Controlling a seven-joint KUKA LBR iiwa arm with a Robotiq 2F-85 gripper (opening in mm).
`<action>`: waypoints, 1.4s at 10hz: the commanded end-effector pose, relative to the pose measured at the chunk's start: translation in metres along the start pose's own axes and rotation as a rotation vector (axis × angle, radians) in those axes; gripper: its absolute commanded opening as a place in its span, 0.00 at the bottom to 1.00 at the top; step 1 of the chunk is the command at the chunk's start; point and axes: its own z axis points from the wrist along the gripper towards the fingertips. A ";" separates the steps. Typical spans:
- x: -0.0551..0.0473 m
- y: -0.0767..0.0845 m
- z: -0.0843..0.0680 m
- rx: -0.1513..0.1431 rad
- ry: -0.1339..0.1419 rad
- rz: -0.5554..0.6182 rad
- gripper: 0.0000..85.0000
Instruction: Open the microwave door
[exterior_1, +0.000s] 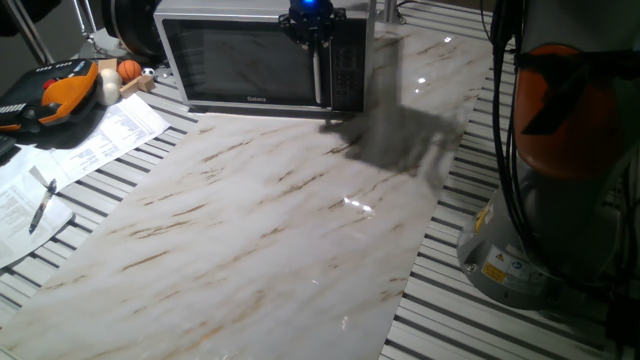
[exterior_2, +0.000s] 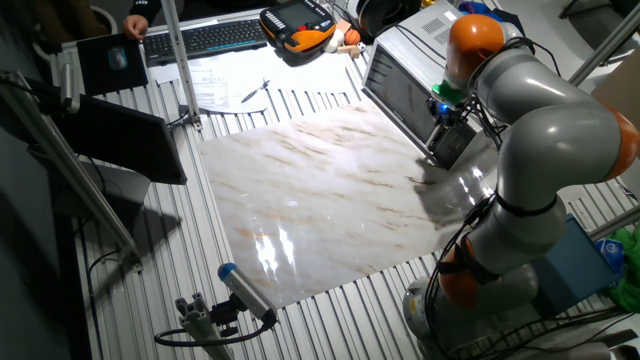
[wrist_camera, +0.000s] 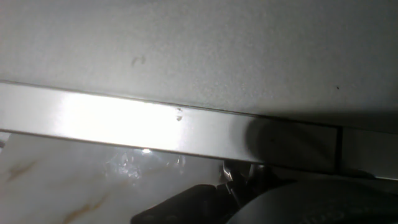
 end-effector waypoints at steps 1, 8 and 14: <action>0.003 0.001 0.001 0.001 0.002 0.001 0.00; 0.023 0.013 -0.006 0.007 0.045 0.077 0.00; 0.054 0.027 -0.010 -0.004 0.086 0.196 0.40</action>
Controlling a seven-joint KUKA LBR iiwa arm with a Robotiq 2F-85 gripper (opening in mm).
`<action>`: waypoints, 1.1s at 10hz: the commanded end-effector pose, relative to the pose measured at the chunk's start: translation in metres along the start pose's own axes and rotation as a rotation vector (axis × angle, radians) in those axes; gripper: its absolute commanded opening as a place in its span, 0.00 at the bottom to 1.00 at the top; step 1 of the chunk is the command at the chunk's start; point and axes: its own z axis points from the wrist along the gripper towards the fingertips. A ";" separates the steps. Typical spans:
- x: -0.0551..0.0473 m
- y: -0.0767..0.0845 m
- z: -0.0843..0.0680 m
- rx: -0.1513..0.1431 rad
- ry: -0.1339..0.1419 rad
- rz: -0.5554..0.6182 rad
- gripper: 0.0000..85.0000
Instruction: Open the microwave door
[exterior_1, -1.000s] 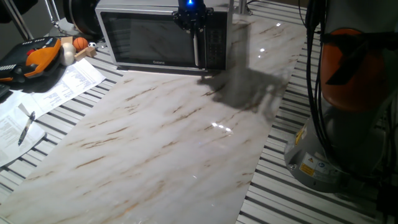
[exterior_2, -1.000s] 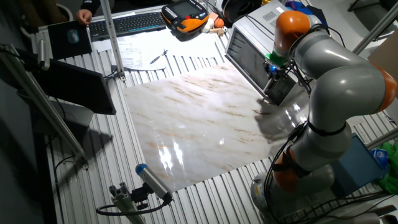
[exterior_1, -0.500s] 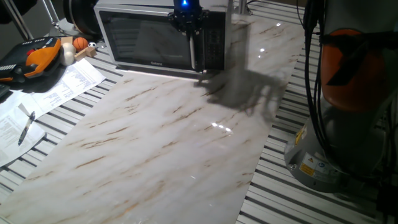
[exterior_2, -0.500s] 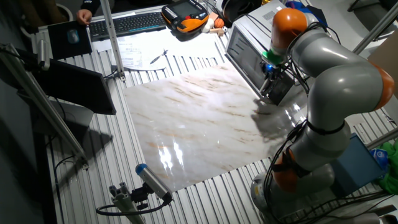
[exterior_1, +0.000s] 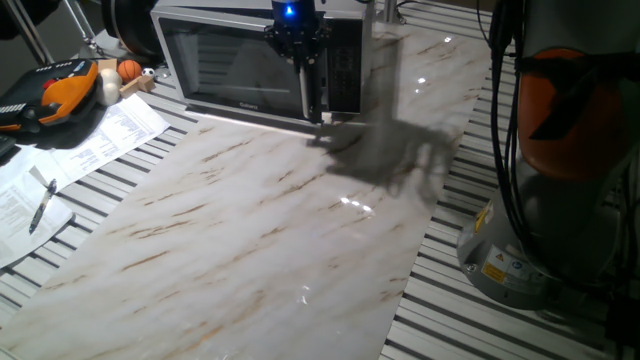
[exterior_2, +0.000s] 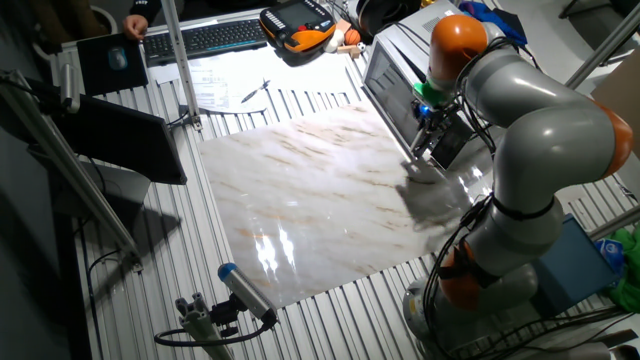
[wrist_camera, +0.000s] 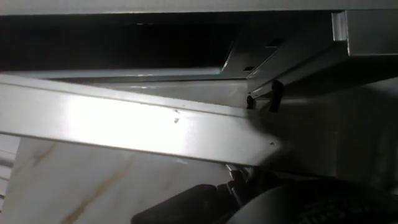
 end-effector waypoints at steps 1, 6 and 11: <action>0.003 0.000 0.000 0.000 0.006 0.014 0.40; 0.020 0.008 0.005 -0.032 0.011 0.074 0.40; 0.035 -0.001 -0.020 0.006 0.055 0.013 0.40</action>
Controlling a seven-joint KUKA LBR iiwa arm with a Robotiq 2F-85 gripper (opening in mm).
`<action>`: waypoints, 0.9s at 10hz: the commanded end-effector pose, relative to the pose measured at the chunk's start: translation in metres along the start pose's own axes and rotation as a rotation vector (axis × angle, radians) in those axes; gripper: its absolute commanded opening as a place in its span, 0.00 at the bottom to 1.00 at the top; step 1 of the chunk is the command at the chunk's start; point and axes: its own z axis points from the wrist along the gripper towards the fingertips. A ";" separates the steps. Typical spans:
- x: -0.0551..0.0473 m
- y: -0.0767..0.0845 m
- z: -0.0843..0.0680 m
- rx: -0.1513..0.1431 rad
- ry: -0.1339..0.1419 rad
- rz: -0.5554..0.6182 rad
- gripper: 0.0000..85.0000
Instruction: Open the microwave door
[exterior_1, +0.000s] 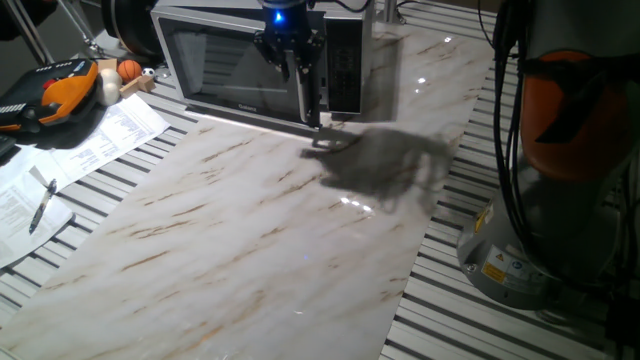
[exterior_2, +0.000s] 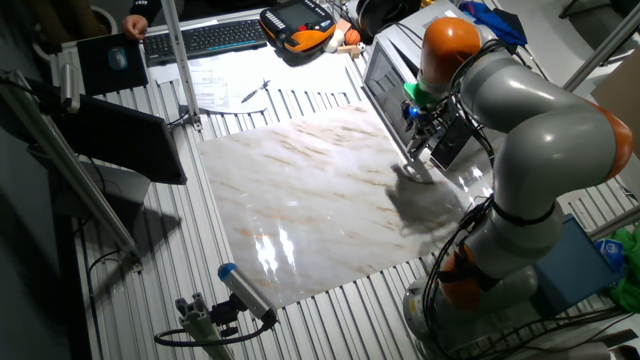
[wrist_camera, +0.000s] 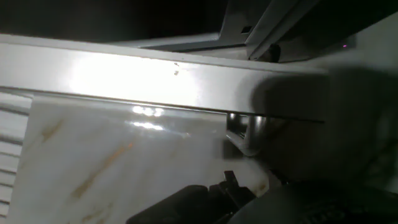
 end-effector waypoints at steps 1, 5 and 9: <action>-0.002 -0.003 -0.009 -0.005 0.014 -0.031 0.20; -0.013 -0.015 -0.026 -0.004 -0.040 -0.143 0.00; -0.017 -0.031 -0.036 0.034 -0.030 -0.205 0.00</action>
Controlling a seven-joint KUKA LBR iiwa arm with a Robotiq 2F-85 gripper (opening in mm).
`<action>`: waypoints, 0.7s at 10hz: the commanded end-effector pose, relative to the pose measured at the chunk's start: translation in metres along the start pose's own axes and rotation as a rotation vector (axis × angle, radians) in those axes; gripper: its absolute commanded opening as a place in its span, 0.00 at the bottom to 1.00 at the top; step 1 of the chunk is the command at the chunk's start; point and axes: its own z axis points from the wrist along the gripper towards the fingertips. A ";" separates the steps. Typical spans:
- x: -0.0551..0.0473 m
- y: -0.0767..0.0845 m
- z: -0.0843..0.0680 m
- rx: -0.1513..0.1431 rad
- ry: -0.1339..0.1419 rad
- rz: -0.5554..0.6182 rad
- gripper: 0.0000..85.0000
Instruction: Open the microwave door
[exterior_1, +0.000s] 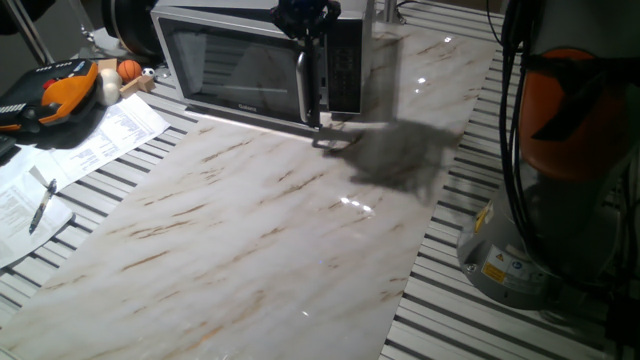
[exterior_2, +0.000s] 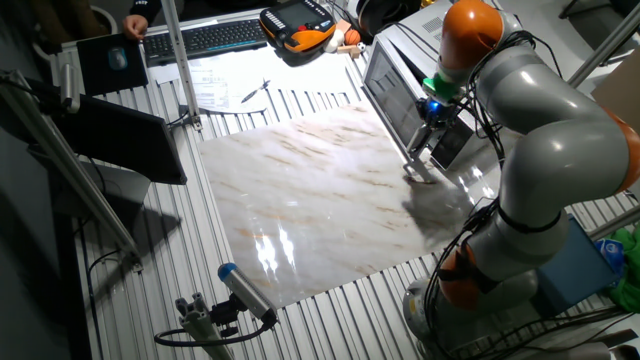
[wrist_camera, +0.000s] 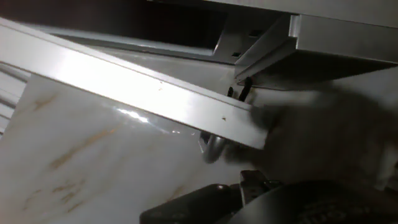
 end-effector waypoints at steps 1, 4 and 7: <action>0.000 -0.003 -0.001 0.011 0.000 -0.021 0.00; -0.009 -0.016 -0.008 0.047 0.015 -0.102 0.00; -0.015 -0.023 -0.012 0.063 0.021 -0.151 0.00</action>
